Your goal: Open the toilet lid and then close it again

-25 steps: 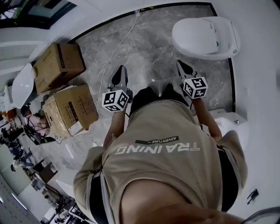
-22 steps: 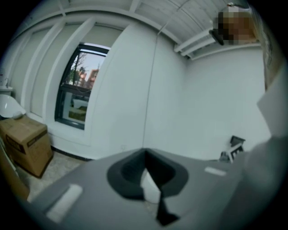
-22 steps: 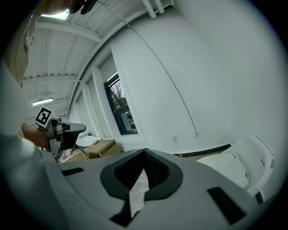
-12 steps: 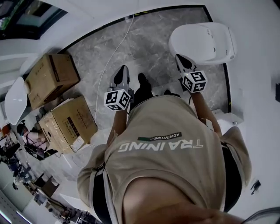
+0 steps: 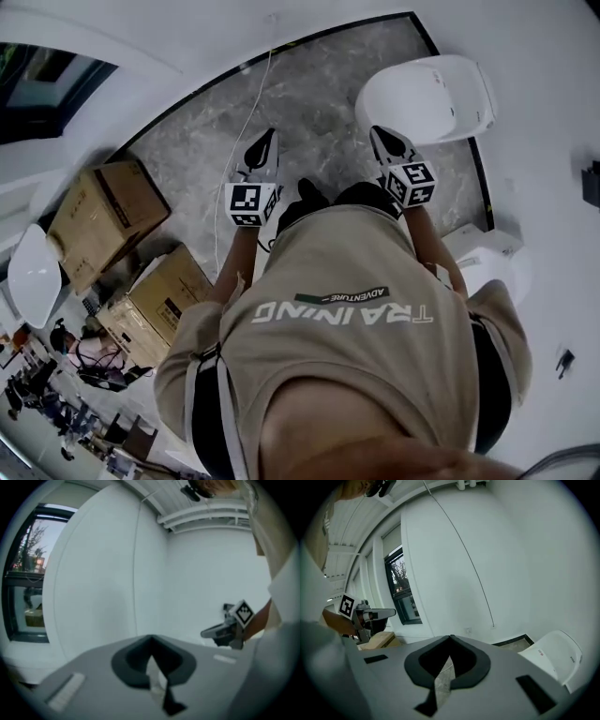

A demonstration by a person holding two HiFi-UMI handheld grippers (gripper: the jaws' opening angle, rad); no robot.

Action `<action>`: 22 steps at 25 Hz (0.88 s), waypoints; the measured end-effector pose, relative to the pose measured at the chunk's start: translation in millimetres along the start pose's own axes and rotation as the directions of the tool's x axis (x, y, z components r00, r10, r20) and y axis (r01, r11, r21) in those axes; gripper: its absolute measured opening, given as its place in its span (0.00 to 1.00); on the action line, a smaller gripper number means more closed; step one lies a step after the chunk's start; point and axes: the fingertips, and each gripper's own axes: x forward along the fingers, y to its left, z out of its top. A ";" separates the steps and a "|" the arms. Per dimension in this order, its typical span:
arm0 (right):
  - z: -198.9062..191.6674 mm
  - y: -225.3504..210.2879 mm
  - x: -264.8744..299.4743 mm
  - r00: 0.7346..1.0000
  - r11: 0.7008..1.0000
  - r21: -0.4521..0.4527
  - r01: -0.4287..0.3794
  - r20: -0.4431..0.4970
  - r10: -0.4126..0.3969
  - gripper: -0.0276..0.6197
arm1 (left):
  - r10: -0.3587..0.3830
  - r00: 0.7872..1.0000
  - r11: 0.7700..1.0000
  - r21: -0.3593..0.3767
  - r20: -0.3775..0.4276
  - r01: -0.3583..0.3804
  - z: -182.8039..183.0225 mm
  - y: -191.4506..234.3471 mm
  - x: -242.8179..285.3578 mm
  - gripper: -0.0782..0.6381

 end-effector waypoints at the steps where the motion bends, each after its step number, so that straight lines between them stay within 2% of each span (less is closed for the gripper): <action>1: 0.0 0.1 2.8 1.000 1.000 0.008 0.011 -0.002 -0.011 0.06 | -0.015 1.000 1.000 0.003 -0.003 0.015 2.0 4.2 7.8 0.11; 8: -5.2 -16.2 39.8 0.999 0.998 0.061 0.022 -0.037 -0.020 0.06 | -0.071 0.996 0.996 -0.062 -0.052 0.067 -6.9 20.5 62.2 0.11; 11: 1.8 -27.3 59.9 0.999 0.998 0.067 0.007 -0.035 -0.004 0.06 | -0.080 0.995 0.996 -0.030 -0.067 0.078 0.3 28.2 78.6 0.11; 17: 34.6 -69.4 100.7 0.999 0.991 0.130 -0.029 -0.019 0.032 0.06 | -0.034 0.995 0.999 0.027 -0.094 0.037 34.5 58.1 126.8 0.11; 20: 48.4 -99.4 117.1 1.000 0.991 0.132 -0.020 -0.005 0.021 0.06 | -0.057 0.993 0.997 0.036 -0.102 0.061 42.2 55.5 168.6 0.11; 22: 48.2 -115.4 121.7 1.000 0.990 0.139 -0.004 -0.013 0.006 0.06 | -0.088 0.992 0.996 0.016 -0.095 0.090 48.6 48.3 195.8 0.11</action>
